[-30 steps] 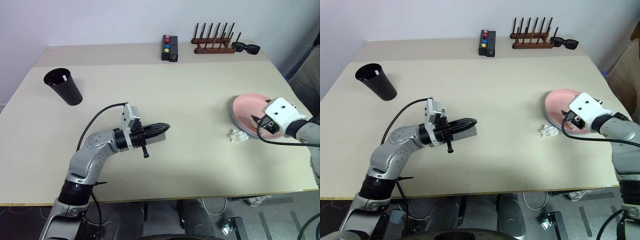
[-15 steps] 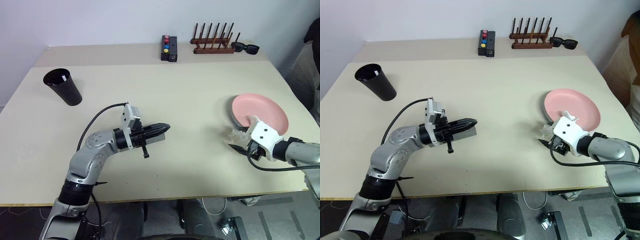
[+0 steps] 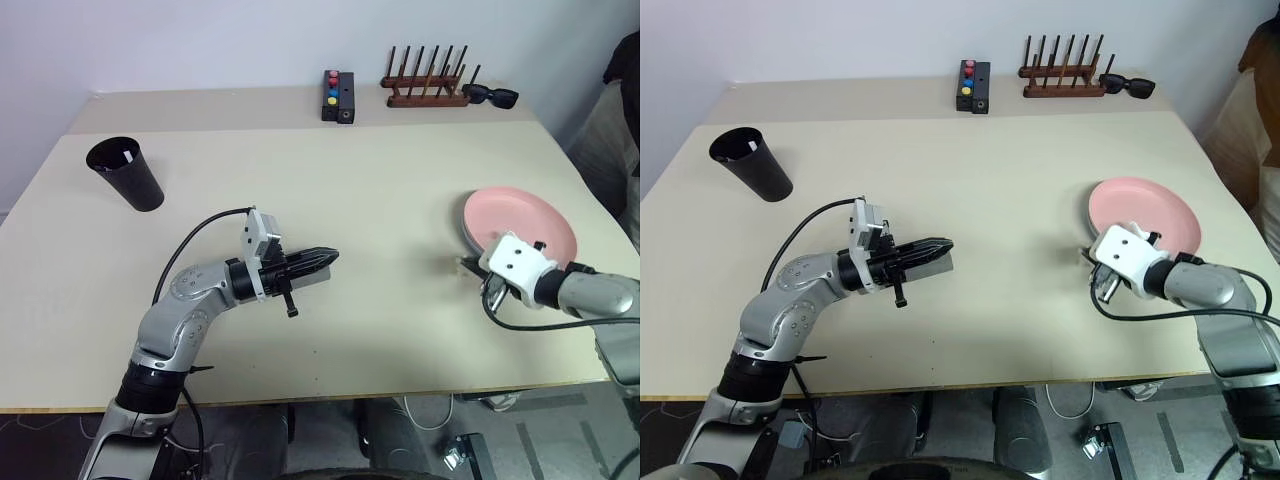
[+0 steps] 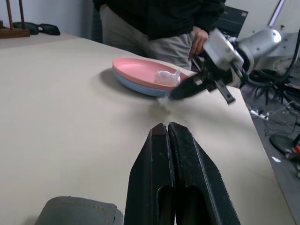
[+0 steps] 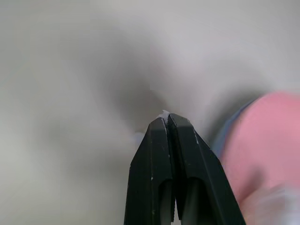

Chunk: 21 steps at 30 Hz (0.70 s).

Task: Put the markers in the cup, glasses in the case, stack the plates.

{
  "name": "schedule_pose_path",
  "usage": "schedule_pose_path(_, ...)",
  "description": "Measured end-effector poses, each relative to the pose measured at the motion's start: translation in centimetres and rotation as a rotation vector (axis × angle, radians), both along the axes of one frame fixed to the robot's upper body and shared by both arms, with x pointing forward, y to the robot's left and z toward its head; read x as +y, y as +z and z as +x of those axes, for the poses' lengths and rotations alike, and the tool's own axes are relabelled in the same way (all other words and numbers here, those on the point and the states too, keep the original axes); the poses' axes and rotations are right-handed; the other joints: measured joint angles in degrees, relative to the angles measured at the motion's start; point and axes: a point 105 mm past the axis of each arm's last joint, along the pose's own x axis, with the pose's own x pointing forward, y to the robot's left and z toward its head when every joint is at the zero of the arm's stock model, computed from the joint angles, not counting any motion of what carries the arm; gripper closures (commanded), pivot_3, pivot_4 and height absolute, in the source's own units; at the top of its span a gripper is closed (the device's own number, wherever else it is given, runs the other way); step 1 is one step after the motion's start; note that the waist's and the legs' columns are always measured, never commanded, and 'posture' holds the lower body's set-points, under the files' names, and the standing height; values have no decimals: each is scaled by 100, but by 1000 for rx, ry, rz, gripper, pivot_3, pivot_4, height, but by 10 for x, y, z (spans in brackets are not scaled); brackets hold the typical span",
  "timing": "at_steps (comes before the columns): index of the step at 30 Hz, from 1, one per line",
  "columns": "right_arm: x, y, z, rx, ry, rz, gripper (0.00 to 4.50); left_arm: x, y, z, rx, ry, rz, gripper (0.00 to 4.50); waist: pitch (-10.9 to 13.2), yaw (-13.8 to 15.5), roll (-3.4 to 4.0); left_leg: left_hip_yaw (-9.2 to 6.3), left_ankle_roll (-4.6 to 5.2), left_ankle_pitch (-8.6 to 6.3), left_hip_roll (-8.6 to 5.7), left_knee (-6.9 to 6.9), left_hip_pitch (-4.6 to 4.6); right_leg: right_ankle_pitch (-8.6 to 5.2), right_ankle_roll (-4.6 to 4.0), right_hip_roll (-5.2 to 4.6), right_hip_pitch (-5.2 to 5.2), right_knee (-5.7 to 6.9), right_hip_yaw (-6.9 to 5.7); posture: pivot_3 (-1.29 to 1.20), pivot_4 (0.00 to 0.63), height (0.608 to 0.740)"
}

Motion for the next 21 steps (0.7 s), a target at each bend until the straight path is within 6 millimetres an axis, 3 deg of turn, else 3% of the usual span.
schedule_pose_path(5,-5,35,17,-155,-44,25,4463,0,1,0,-2,5,0,4500,1,30,-2,-2,0,0,-2,1,-3,9,-15,0,1,-2,0,0,150,739)
schedule_pose_path(12,-42,37,36,-229,-215,-26,4463,0,1,0,-2,6,-2,4500,1,0,-1,0,0,0,-2,0,-1,10,-17,0,1,-2,0,0,150,739)
schedule_pose_path(15,-56,27,41,-220,-272,-50,4463,0,1,0,-2,6,-2,4500,0,0,-1,-1,0,0,-2,-5,0,10,-17,0,0,-2,0,0,150,739)
schedule_pose_path(18,-58,14,43,-188,-288,-33,3626,0,1,1,-1,10,-2,4500,1,-4,0,0,0,0,-2,-3,-1,11,-16,0,0,-2,1,0,150,739)
schedule_pose_path(21,-57,15,46,-209,-288,-34,2203,0,0,2,-1,23,-1,4500,1,-6,0,0,0,0,-2,-2,0,11,-16,0,0,0,1,0,150,739)
